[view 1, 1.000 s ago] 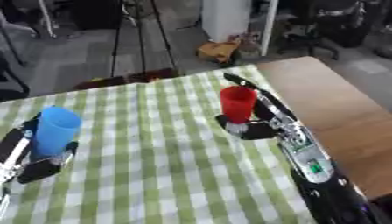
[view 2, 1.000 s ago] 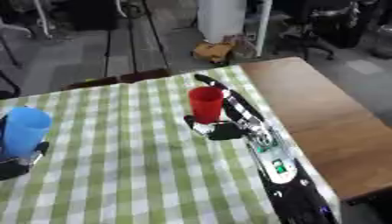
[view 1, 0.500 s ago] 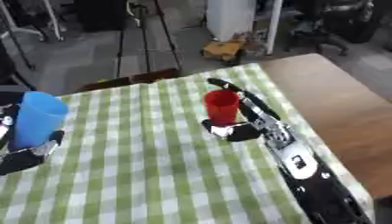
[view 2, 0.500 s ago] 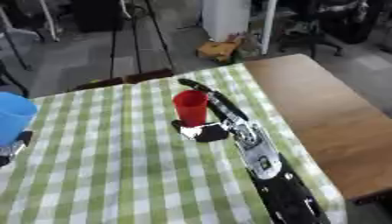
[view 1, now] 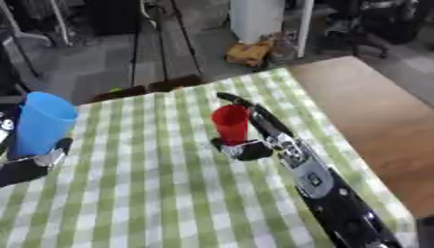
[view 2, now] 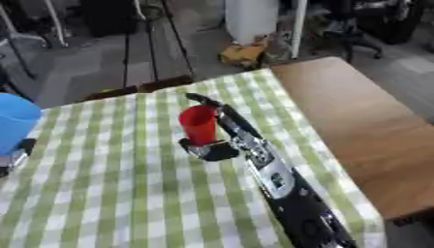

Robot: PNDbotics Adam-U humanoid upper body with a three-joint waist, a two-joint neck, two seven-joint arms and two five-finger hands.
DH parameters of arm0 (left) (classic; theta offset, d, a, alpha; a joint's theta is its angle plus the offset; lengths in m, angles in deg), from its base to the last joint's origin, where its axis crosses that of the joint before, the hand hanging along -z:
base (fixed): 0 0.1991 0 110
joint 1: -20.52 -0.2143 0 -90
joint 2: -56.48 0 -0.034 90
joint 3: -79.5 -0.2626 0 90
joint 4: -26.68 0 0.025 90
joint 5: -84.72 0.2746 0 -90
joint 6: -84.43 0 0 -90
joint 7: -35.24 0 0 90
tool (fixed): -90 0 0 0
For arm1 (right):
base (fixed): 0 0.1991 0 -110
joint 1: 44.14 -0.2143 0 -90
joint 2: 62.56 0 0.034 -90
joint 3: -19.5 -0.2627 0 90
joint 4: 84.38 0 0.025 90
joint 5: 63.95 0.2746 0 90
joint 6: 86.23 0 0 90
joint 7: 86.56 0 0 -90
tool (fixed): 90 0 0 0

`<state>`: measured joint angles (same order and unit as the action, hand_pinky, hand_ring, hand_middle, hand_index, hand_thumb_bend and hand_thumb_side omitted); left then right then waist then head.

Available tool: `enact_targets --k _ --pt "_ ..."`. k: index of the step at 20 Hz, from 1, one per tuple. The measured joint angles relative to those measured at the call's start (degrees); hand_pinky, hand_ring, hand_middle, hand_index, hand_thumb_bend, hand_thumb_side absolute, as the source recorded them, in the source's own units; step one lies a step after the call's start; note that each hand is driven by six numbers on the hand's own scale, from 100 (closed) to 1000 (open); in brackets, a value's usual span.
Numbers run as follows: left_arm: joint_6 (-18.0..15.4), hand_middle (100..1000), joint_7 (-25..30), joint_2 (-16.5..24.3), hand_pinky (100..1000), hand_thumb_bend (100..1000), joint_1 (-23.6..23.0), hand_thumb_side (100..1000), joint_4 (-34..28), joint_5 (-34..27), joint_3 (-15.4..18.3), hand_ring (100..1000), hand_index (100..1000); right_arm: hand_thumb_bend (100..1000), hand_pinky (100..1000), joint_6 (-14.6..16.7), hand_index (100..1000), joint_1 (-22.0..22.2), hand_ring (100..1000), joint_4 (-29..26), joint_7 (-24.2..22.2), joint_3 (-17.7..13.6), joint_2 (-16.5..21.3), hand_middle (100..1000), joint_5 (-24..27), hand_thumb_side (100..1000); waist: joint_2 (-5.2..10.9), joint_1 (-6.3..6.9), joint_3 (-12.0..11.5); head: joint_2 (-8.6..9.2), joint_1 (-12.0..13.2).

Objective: Pour the contents of one cup into another cup.

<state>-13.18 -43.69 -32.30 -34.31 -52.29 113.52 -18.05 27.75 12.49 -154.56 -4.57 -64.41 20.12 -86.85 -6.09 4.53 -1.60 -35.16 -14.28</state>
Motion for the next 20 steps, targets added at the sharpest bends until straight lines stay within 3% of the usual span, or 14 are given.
enact_targets --k 2,3,20 --pt "0.0 517 0.4 0.0 575 100 0.4 312 0.0 0.0 -0.5 503 765 180 731 0.5 975 -0.2 273 0.9 0.6 0.5 -0.4 470 -0.8 100 0.0 0.05 -0.2 0.0 -0.2" --pt "0.0 516 0.7 0.0 575 100 0.6 310 0.0 0.0 -0.7 504 765 149 731 0.6 975 -0.3 273 1.4 0.8 0.7 -0.5 470 -1.1 100 0.01 0.13 -0.3 0.0 -0.2" --pt "-1.1 499 5.0 -2.1 573 100 6.2 237 3.5 7.1 -5.5 497 759 146 731 2.5 973 -0.9 268 4.4 -0.9 3.3 -2.6 468 -2.8 101 0.78 0.92 -1.1 0.01 -1.2"
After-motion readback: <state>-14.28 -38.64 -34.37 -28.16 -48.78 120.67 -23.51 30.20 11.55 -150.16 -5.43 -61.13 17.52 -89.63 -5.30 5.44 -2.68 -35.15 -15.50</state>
